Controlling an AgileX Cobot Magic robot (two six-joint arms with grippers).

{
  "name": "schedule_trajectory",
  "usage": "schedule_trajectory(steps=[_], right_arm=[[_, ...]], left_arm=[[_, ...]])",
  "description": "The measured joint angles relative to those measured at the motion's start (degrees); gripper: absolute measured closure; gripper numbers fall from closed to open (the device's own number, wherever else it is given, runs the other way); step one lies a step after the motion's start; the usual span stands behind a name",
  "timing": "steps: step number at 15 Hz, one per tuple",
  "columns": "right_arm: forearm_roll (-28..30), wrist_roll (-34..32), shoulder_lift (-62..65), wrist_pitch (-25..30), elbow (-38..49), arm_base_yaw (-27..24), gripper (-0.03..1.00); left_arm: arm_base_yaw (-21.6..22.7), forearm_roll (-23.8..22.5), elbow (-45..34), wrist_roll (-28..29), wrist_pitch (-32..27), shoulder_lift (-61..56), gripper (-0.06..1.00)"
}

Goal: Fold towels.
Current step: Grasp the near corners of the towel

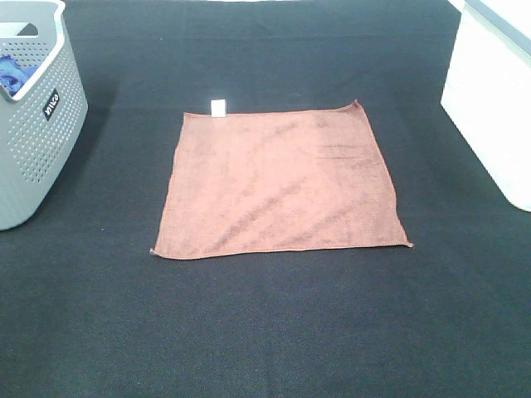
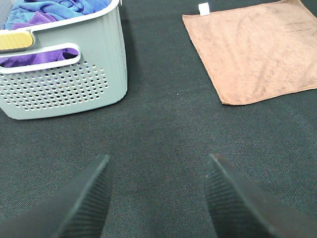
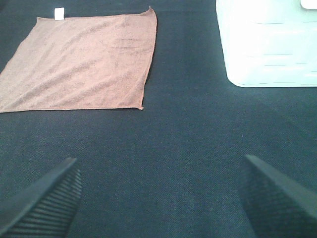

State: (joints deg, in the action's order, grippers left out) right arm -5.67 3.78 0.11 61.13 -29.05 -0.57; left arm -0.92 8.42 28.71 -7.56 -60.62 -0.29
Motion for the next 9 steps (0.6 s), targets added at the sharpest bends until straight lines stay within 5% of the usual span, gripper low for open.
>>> schedule_trajectory(steps=[9], right_arm=[[0.0,0.0,0.0,0.0,0.0,0.0,0.16]], left_arm=[[0.0,0.0,0.0,0.0,0.0,0.0,0.40]])
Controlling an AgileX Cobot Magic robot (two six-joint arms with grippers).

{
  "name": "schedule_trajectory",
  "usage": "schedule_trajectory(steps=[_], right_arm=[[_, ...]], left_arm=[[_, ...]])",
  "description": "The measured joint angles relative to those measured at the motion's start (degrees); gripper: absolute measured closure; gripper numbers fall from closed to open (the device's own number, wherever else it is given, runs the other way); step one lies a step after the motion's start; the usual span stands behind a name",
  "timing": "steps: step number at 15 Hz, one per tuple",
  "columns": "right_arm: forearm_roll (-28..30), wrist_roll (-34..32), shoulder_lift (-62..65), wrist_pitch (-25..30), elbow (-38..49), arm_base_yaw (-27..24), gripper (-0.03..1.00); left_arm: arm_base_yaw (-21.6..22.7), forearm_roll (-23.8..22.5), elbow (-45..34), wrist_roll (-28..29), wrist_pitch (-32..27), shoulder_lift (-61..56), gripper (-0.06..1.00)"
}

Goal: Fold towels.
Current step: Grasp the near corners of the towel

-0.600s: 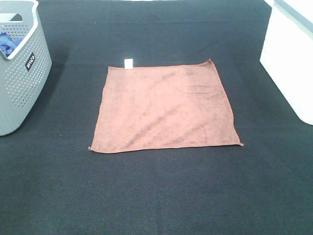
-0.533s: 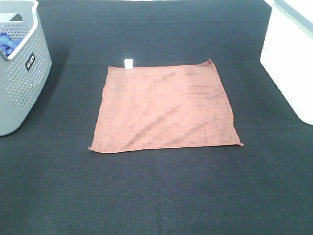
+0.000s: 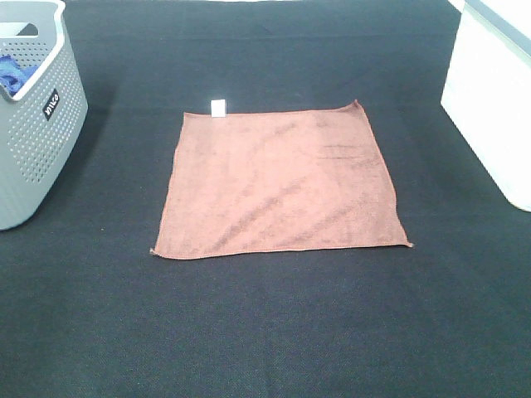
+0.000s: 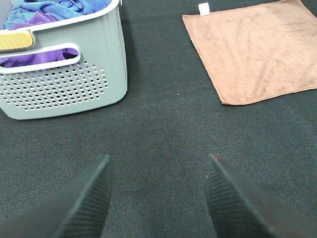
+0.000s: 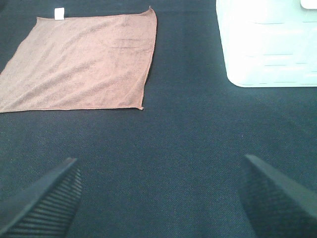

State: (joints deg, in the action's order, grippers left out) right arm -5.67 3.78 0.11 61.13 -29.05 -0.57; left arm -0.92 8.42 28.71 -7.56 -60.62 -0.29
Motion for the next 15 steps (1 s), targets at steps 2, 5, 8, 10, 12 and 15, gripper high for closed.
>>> schedule_trajectory(steps=[2,5,8,10,12,15], right_arm=[[0.0,0.0,0.0,0.0,0.0,0.0,0.16],[0.0,0.0,0.0,0.0,0.0,0.0,0.16],[0.0,0.0,0.0,0.0,0.0,0.0,0.16],[0.0,0.0,0.0,0.0,0.0,0.0,0.16],[0.0,0.0,0.0,0.0,0.0,0.0,0.16],[0.0,0.0,0.0,0.0,0.0,0.0,0.16]], left_arm=[[0.0,0.0,0.0,0.0,0.0,0.0,0.40],[0.0,0.0,0.0,0.0,0.0,0.0,0.40],[0.0,0.0,0.0,0.0,0.0,0.0,0.40],[0.0,0.0,0.0,0.0,0.0,0.0,0.40],[0.0,0.0,0.0,0.0,0.0,0.0,0.40],[0.0,0.0,0.0,0.0,0.0,0.0,0.40]])
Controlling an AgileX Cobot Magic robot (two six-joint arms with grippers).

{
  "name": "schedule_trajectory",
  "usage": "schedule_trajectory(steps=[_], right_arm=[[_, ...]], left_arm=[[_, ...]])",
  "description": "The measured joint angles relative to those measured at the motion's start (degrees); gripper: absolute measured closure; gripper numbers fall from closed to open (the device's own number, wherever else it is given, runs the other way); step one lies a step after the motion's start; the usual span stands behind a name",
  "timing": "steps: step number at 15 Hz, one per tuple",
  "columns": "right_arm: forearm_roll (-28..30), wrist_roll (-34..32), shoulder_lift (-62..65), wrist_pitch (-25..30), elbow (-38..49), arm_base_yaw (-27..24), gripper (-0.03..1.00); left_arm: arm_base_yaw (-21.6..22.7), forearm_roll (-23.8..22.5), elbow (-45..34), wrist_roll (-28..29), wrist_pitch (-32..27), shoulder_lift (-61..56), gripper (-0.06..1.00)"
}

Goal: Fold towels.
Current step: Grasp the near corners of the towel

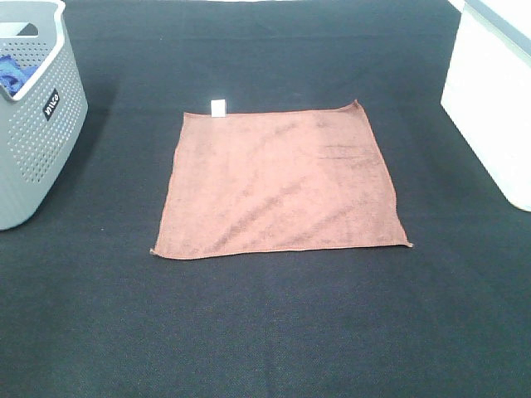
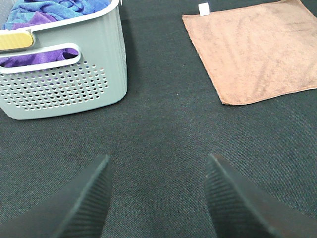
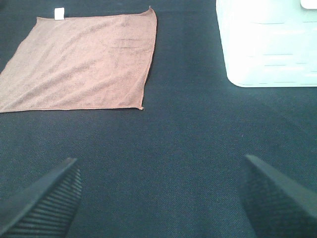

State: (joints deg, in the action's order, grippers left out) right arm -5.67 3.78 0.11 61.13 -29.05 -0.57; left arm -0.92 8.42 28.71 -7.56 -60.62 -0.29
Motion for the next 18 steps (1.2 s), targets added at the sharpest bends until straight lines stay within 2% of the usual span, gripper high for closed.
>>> schedule_trajectory(steps=[18], right_arm=[[0.0,0.0,0.0,0.0,0.0,0.0,0.16]], left_arm=[[0.0,0.0,0.0,0.0,0.0,0.0,0.40]])
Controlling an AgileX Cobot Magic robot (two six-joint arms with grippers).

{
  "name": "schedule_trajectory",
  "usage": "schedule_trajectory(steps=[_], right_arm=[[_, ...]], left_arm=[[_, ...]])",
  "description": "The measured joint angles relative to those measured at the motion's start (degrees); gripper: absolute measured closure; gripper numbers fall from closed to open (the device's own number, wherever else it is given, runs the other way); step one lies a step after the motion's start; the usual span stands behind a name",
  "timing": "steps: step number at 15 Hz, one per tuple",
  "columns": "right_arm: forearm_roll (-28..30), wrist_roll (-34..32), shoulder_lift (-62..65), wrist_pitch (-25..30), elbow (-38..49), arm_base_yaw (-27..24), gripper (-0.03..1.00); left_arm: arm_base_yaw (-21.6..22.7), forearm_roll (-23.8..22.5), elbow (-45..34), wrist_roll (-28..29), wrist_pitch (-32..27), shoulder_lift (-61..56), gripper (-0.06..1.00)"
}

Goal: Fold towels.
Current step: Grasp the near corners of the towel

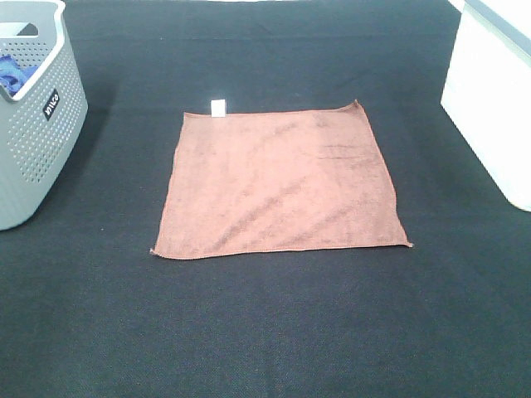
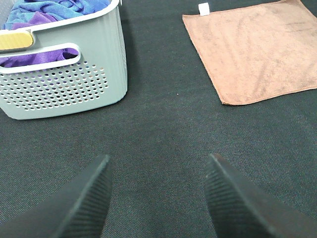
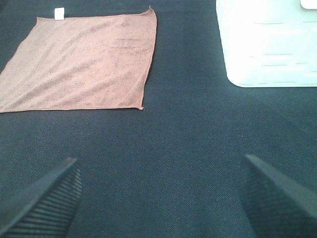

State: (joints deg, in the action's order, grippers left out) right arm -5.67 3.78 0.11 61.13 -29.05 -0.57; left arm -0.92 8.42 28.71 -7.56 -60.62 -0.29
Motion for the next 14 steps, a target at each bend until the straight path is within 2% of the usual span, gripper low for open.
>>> schedule_trajectory(steps=[12,13,14], right_arm=[[0.0,0.0,0.0,-0.1,0.0,0.0,0.16],[0.0,0.0,-0.3,-0.4,-0.1,0.0,0.16],[0.0,0.0,-1.3,-1.8,-0.5,0.0,0.16]], left_arm=[[0.0,0.0,0.2,0.0,0.2,-0.1,0.40],[0.0,0.0,0.6,0.0,2.1,-0.1,0.40],[0.0,0.0,0.7,0.0,6.5,-0.1,0.40]])
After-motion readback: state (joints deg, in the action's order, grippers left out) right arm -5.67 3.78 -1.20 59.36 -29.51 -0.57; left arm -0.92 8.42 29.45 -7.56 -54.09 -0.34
